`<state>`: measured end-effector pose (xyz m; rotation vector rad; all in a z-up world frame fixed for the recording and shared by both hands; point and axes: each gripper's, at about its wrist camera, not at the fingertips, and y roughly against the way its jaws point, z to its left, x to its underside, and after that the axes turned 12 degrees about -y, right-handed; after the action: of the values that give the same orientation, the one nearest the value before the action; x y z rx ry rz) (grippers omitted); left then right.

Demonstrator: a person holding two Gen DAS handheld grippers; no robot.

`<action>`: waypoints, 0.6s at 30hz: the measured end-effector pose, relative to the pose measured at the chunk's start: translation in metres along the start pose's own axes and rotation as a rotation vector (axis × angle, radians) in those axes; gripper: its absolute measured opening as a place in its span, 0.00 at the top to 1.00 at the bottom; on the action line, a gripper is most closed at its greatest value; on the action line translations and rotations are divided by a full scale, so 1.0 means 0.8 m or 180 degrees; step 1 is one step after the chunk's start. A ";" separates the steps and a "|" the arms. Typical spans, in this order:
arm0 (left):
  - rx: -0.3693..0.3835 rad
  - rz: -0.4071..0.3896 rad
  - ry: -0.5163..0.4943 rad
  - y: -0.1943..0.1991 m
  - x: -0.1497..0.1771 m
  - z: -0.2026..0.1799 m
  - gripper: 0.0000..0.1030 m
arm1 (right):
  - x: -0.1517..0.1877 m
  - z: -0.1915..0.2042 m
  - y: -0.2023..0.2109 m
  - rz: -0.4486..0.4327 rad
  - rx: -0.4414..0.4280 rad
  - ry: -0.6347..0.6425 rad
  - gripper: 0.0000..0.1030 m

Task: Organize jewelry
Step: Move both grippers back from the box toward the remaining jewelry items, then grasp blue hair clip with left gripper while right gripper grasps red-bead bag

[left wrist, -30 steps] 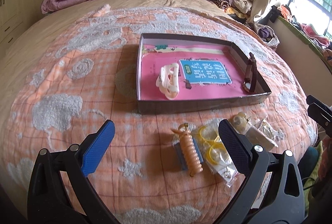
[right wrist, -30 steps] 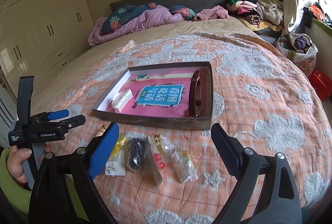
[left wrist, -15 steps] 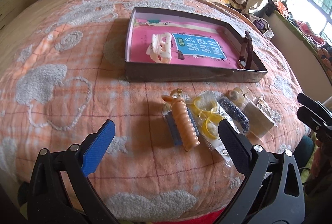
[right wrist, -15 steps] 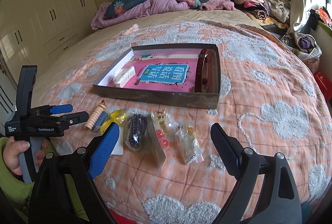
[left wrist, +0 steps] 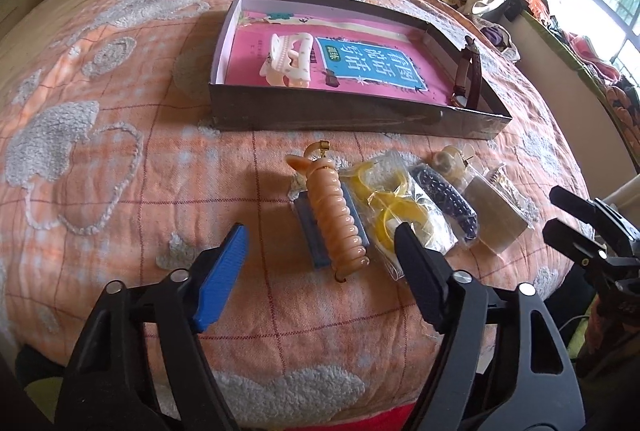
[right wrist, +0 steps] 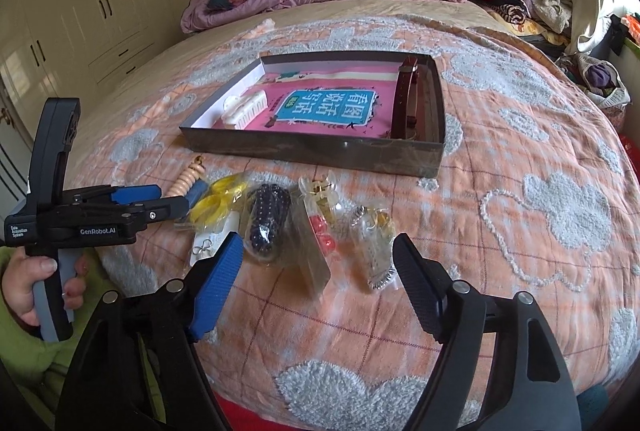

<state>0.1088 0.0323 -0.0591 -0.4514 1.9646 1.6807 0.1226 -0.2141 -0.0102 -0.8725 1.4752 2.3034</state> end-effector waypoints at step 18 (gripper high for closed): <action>0.0201 0.0025 0.0094 -0.016 0.000 0.002 0.71 | 0.013 0.000 -0.063 0.0229 -0.0029 0.0109 0.68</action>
<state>0.1162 0.0313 -0.0699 -0.4483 2.0368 1.6202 0.1405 -0.1923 -0.0535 -0.8792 1.5352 2.3595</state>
